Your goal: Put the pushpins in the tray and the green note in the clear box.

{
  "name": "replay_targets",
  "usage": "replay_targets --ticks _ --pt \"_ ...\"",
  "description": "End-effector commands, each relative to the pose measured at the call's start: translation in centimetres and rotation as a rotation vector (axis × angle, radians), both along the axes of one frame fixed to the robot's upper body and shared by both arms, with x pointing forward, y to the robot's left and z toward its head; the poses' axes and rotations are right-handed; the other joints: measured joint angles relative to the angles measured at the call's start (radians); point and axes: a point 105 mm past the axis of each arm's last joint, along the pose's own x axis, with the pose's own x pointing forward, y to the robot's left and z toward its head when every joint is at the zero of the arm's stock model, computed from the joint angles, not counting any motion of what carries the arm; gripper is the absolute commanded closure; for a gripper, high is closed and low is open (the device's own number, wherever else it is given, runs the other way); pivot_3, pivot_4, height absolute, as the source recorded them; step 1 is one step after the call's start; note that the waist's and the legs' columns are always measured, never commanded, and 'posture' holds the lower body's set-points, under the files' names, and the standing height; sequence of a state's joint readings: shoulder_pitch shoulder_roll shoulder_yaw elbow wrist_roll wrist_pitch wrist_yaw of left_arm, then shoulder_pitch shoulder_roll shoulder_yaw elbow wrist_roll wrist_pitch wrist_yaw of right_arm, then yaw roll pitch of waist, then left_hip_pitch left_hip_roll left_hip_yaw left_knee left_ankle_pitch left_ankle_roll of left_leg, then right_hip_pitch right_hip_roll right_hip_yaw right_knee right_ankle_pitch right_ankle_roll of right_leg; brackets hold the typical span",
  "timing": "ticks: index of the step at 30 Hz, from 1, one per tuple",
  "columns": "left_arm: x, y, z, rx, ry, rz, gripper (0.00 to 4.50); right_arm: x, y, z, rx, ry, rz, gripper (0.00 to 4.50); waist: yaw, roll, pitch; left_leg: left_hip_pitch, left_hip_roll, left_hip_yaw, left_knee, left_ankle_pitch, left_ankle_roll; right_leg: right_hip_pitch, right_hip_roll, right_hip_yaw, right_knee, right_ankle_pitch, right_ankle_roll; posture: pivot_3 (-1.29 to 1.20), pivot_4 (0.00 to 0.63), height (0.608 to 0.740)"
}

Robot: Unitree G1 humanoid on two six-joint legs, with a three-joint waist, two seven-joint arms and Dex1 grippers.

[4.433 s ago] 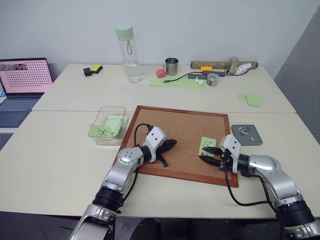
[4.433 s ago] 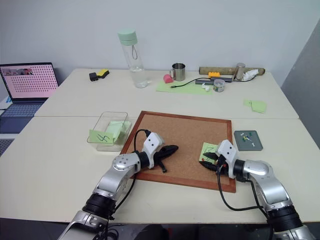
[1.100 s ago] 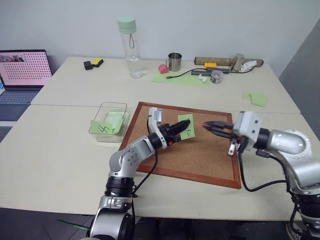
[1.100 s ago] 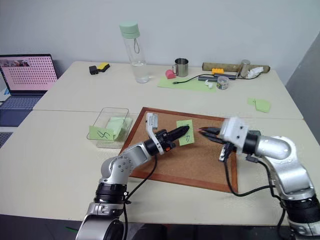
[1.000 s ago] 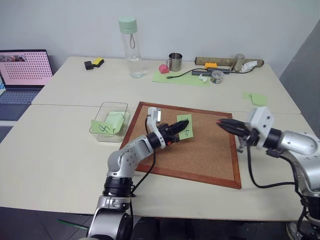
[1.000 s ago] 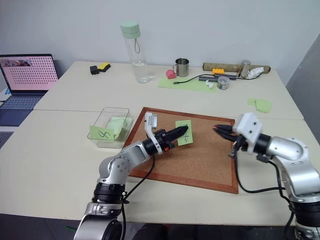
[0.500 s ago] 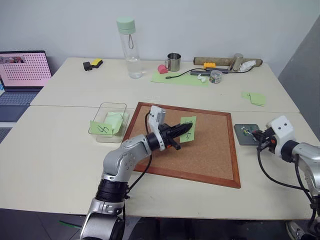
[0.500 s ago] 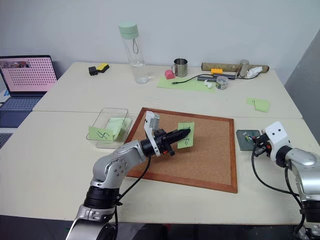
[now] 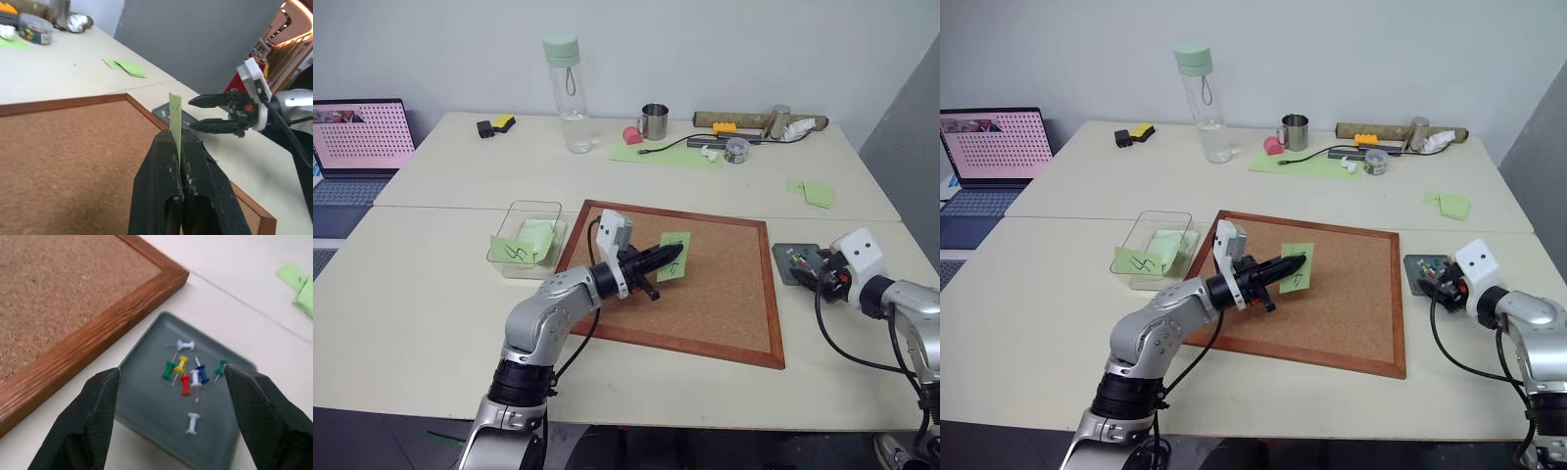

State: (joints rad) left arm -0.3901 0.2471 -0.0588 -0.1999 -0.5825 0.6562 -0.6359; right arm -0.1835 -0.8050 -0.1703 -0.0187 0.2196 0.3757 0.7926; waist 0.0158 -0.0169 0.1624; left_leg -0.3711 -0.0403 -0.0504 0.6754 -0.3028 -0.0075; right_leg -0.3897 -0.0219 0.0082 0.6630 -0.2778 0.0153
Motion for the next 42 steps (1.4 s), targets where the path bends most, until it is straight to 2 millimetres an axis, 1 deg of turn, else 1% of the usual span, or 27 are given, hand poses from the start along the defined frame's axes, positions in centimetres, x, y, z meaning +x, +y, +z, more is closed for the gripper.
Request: replay_targets --ticks 1,3,5,7,8,10,13,15,18,20,21,23,24,25,27,28,30,31,32,35,37,38,39,42 --pt "0.0 4.8 3.2 0.030 -0.142 0.197 4.50 -2.3 6.1 5.7 0.027 -0.098 0.368 1.06 -0.011 0.001 0.001 0.000 0.000 0.000 -0.001 0.000 0.000 0.000 0.000 0.000 0.000 0.000 0.000 0.00 0.150 0.740" --pt "0.3 7.4 3.7 0.066 -0.169 0.317 4.50 -3.4 8.3 7.5 0.078 -0.090 0.484 1.06 -0.016 0.001 0.001 0.001 0.001 -0.001 -0.001 -0.002 0.003 0.000 0.001 0.000 0.000 0.000 0.000 0.00 0.150 0.740" --pt "0.6 9.5 4.1 0.104 -0.195 0.415 4.50 -4.3 9.9 8.6 0.116 -0.079 0.569 1.06 -0.015 0.001 0.001 0.002 0.001 -0.001 0.000 -0.002 0.003 0.001 0.001 -0.001 0.000 0.000 0.000 0.00 0.150 0.740" --pt "1.1 12.2 4.6 0.158 -0.233 0.542 4.50 -5.0 11.5 9.9 0.165 -0.077 0.648 1.06 -0.013 0.000 0.002 0.001 0.001 -0.002 0.000 -0.002 0.003 0.002 0.001 -0.002 0.000 0.000 0.000 0.00 0.150 0.740" --pt "1.6 14.1 4.8 0.199 -0.252 0.637 4.50 -5.2 12.4 10.8 0.193 -0.088 0.688 1.06 -0.011 0.000 0.002 0.001 0.001 -0.002 0.001 -0.002 0.003 0.002 0.000 -0.002 0.000 0.000 0.000 0.00 0.150 0.740" --pt "2.3 16.4 5.0 0.261 -0.272 0.754 4.50 -5.3 13.4 11.8 0.220 -0.096 0.725 1.06 -0.007 -0.001 0.002 0.000 0.000 -0.003 0.001 -0.002 0.004 0.001 0.000 -0.002 -0.001 0.000 0.000 0.00 0.150 0.740" --pt "3.0 18.1 4.4 0.342 -0.270 0.845 4.50 -5.0 13.8 12.0 0.229 -0.088 0.731 1.06 0.007 -0.001 0.002 -0.001 0.000 -0.004 0.001 -0.002 0.004 0.001 0.000 -0.003 -0.002 0.000 0.000 0.00 0.150 0.740" --pt "3.5 19.0 3.8 0.386 -0.255 0.907 4.50 -4.8 14.0 11.7 0.221 -0.076 0.733 1.06 0.011 -0.001 0.002 -0.002 0.000 -0.004 0.001 -0.002 0.004 0.000 -0.001 -0.004 -0.003 0.000 0.000 0.00 0.150 0.740" --pt "3.8 19.6 3.2 0.401 -0.234 0.950 4.50 -4.9 14.2 11.5 0.222 -0.071 0.738 1.06 0.010 -0.002 0.002 -0.005 0.000 -0.005 0.001 -0.002 0.004 -0.002 -0.001 -0.004 -0.004 0.001 0.000 0.00 0.150 0.740" --pt "4.2 20.0 2.9 0.397 -0.219 0.984 4.11 -5.0 14.3 11.6 0.226 -0.071 0.744 1.05 0.010 -0.002 0.002 -0.011 0.000 -0.004 0.002 -0.002 0.003 -0.008 -0.001 -0.004 -0.002 0.001 -0.001 0.00 0.150 0.740" --pt "4.3 20.1 2.9 0.394 -0.215 0.991 4.03 -5.1 14.4 11.6 0.227 -0.071 0.746 1.05 0.010 -0.002 0.002 -0.012 0.000 -0.004 0.003 -0.001 0.002 -0.010 -0.001 -0.004 -0.001 0.002 -0.001 0.00 0.150 0.740" --pt "4.3 20.1 3.0 0.391 -0.223 0.990 3.64 -5.2 14.3 11.6 0.226 -0.070 0.745 1.05 0.009 -0.002 0.002 -0.015 0.000 -0.003 0.003 0.000 0.000 -0.014 -0.001 -0.004 0.001 0.002 -0.001 0.00 0.150 0.740" --pt "4.4 20.0 3.1 0.390 -0.228 0.988 3.38 -5.2 14.2 11.5 0.224 -0.067 0.743 1.05 0.009 -0.002 0.002 -0.015 0.000 -0.003 0.003 0.000 0.000 -0.015 -0.001 -0.004 0.001 0.002 -0.002 0.00 0.150 0.740" --pt "4.4 20.0 3.2 0.389 -0.230 0.986 3.26 -5.2 14.2 11.5 0.222 -0.065 0.741 1.05 0.009 -0.002 0.002 -0.015 0.000 -0.003 0.003 0.000 0.000 -0.015 -0.001 -0.004 0.001 0.002 -0.002 0.00 0.150 0.740" --pt "4.3 20.0 3.2 0.382 -0.230 0.983 2.84 -5.3 14.1 11.4 0.220 -0.062 0.738 1.05 0.009 -0.002 0.002 -0.015 0.000 -0.003 0.003 0.000 0.000 -0.015 -0.001 -0.004 0.001 0.002 -0.002 0.00 0.150 0.740" --pt "4.3 20.0 3.3 0.379 -0.230 0.981 2.73 -5.3 14.1 11.4 0.220 -0.061 0.737 1.05 0.009 -0.002 0.002 -0.015 0.000 -0.003 0.003 0.000 0.000 -0.015 -0.001 -0.003 0.001 0.002 -0.002 0.00 0.150 0.740" --pt "4.1 19.8 3.5 0.375 -0.235 0.965 2.29 -5.3 14.0 11.3 0.219 -0.060 0.733 1.05 0.009 -0.002 0.002 -0.015 0.000 -0.003 0.003 0.000 0.000 -0.015 -0.001 -0.003 0.001 0.002 -0.002 0.00 0.150 0.740" --pt "4.0 19.7 3.6 0.375 -0.239 0.959 2.19 -5.3 13.9 11.3 0.219 -0.059 0.732 1.05 0.008 -0.002 0.002 -0.015 0.000 -0.003 0.003 0.000 0.000 -0.015 -0.001 -0.003 0.001 0.002 -0.002 0.00 0.150 0.740" --pt "3.7 19.6 3.9 0.375 -0.247 0.946 1.92 -5.3 13.8 11.3 0.218 -0.059 0.727 1.05 0.008 -0.002 0.002 -0.015 0.000 -0.003 0.003 0.000 0.000 -0.015 -0.001 -0.003 0.001 0.002 -0.002 0.00 0.150 0.740" --pt "2.7 19.6 4.6 0.387 -0.252 0.888 1.38 -5.0 13.3 11.2 0.211 -0.064 0.698 1.05 0.008 -0.002 0.002 -0.015 0.000 -0.003 0.002 0.000 0.000 -0.015 -0.001 -0.003 0.001 0.002 -0.002 0.00 0.150 0.740" --pt "1.9 19.8 5.0 0.418 -0.248 0.833 0.93 -4.8 12.7 11.2 0.210 -0.068 0.666 1.05 0.007 -0.002 0.002 -0.015 0.000 -0.003 0.002 0.000 0.000 -0.015 -0.001 -0.003 0.001 0.002 -0.002 0.00 0.150 0.740" --pt "1.4 20.1 5.1 0.446 -0.248 0.805 0.79 -4.7 12.4 11.2 0.211 -0.069 0.647 1.05 0.007 -0.002 0.002 -0.015 0.000 -0.003 0.002 0.000 0.000 -0.015 -0.001 -0.003 0.001 0.002 -0.002 0.00 0.150 0.740" --pt "0.9 20.7 5.4 0.486 -0.250 0.780 0.64 -4.5 11.9 11.0 0.209 -0.067 0.624 1.05 0.007 -0.002 0.002 -0.015 0.000 -0.003 0.002 0.000 0.000 -0.015 -0.001 -0.003 0.001 0.002 -0.002 0.00 0.150 0.740" --pt "-0.6 23.4 6.1 0.633 -0.235 0.735 0.64 -4.4 10.0 10.2 0.183 -0.044 0.552 1.05 0.006 -0.002 0.002 -0.015 0.001 -0.002 0.002 0.000 0.000 -0.015 -0.001 -0.003 0.001 0.002 -0.002 0.00 0.150 0.740"
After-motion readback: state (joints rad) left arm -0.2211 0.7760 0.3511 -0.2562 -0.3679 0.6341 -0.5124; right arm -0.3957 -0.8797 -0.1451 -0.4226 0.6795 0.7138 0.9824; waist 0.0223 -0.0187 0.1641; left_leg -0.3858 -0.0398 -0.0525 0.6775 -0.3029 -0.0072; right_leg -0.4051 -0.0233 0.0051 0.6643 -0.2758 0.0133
